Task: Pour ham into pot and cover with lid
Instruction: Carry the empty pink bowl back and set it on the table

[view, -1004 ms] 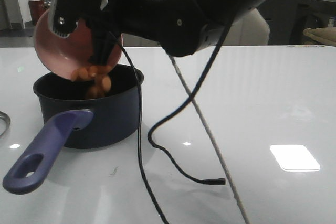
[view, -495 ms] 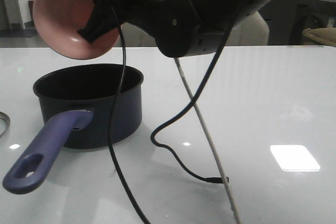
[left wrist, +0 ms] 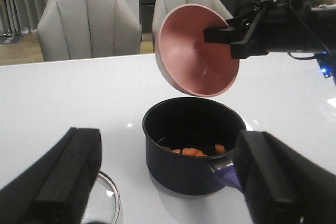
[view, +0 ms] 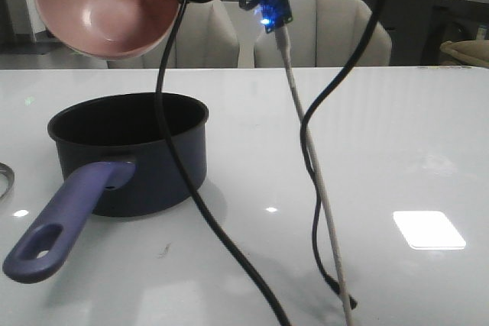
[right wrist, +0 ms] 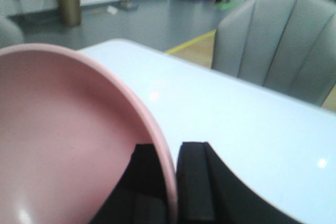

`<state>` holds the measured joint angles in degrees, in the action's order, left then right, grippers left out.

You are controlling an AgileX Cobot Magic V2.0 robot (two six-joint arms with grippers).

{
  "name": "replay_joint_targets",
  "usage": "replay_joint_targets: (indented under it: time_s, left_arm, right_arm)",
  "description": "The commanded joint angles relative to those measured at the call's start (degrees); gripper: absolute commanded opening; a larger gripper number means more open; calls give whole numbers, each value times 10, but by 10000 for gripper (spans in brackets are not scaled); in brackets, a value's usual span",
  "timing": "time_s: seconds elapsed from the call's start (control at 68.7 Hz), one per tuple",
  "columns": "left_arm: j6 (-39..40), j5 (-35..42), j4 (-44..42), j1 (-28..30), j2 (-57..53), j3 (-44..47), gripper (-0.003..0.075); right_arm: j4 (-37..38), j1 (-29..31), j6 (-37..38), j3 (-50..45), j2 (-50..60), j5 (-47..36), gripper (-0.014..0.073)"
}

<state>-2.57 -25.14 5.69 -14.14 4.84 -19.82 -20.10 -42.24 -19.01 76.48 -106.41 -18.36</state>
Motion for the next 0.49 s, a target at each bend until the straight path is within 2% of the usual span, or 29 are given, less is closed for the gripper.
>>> replay_joint_targets:
  time_s: [0.0,0.233,0.48]
  left_arm:
    - [2,48,7,-4,5,-15,552]
    - [2,48,7,-4,5,-15,552]
    - [2,48,7,-4,5,-15,552]
  right_arm:
    - [-5,11,5,17,75,62,141]
    - [-5,68,5,17,132,281,141]
    - [-5,167,5,17,152,437,141]
